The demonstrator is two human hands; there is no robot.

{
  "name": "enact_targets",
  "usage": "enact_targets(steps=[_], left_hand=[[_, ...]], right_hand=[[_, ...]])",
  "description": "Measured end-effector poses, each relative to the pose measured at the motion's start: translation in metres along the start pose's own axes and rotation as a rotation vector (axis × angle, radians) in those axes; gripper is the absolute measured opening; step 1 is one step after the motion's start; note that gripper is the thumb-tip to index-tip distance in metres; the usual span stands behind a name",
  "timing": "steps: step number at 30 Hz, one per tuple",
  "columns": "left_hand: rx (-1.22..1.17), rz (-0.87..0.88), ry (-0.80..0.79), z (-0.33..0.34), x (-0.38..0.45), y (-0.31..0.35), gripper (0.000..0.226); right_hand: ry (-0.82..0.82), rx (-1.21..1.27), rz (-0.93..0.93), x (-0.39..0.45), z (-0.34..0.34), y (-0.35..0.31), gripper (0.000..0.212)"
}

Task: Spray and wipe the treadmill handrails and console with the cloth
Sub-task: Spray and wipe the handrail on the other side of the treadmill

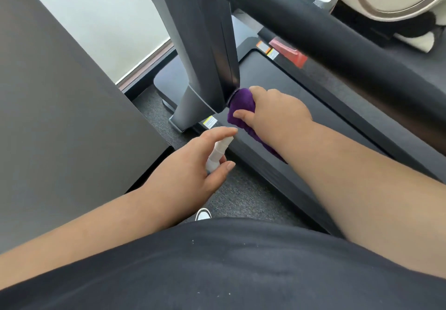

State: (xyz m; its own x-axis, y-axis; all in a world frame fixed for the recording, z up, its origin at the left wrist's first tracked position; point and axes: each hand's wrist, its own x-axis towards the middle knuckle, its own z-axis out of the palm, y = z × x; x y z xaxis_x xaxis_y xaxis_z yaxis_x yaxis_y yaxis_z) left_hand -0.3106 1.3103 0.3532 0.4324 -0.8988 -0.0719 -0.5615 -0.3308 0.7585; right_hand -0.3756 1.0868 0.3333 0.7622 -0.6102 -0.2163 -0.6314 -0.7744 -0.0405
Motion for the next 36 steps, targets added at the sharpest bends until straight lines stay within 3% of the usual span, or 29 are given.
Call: enact_targets(steps=[6,11,17,28,33,36], left_hand=[[-0.052,0.035,-0.014,-0.018,0.016,-0.012,0.052],[-0.053,0.025,-0.013,-0.027,0.021,-0.029,0.054],[-0.058,0.036,-0.009,-0.031,0.026,-0.035,0.052],[-0.088,0.08,-0.063,-0.03,0.027,-0.028,0.053],[-0.047,0.053,-0.032,-0.035,0.019,-0.041,0.055],[-0.02,0.035,-0.025,-0.037,0.015,-0.047,0.056]], right_hand=[[0.065,-0.04,0.011,-0.063,-0.001,0.044,0.057],[0.051,-0.195,0.076,-0.036,0.006,0.016,0.069],[0.048,-0.145,0.047,0.017,0.006,-0.029,0.058],[0.047,-0.044,0.072,-0.052,0.001,0.033,0.049],[0.094,-0.18,0.056,-0.03,0.008,0.011,0.061],[0.068,-0.169,0.027,-0.001,0.009,-0.014,0.057]])
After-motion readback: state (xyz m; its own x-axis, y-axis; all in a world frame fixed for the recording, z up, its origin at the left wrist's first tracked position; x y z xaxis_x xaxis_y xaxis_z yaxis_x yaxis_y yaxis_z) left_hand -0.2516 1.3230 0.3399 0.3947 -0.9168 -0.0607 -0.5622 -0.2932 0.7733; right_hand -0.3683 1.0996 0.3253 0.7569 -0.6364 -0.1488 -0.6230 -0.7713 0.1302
